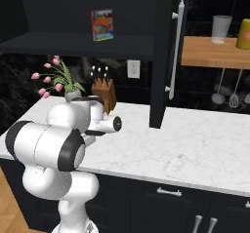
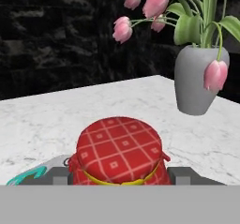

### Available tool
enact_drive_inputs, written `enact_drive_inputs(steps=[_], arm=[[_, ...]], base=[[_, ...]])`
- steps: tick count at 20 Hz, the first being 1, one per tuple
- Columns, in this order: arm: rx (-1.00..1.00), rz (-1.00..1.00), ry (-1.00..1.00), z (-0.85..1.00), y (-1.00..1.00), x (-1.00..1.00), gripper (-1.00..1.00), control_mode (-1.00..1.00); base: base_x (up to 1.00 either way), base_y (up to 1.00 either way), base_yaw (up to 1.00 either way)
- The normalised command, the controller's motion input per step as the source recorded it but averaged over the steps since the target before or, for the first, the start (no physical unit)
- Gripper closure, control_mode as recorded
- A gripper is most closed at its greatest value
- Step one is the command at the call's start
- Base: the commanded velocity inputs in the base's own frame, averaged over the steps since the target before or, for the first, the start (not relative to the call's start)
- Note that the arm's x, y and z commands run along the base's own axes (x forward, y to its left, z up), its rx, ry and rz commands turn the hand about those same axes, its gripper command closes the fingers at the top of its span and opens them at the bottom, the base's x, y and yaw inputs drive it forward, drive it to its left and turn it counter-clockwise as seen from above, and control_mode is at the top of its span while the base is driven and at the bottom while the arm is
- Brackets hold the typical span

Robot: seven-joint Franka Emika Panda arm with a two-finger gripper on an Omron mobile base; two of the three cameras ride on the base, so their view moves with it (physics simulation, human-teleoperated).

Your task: Pick the jam and place it on the digital scale for weighing, and close the cabinet.

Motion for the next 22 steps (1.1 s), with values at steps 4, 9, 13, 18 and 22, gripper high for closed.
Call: enact_drive_inputs(steps=[4, 9, 13, 18, 22], arm=[[0.00, 0.00, 0.00, -0.31, 0.00, 0.00, 1.00, -1.00], [0.00, 0.00, 0.00, -0.24, 0.00, 0.01, 1.00, -1.00], [0.00, 0.00, 0.01, -0.04, 0.00, -0.31, -1.00, -1.00], [0.00, 0.00, 0.00, 0.00, 0.00, -0.29, -1.00, -1.00], [0.00, 0.00, 0.00, 0.00, 0.00, -0.05, -1.00, -1.00]], base=[[0.00, 0.00, 0.00], [0.00, 0.00, 0.00], [0.00, 0.00, 0.00], [0.00, 0.00, 0.00], [0.00, 0.00, 0.00]])
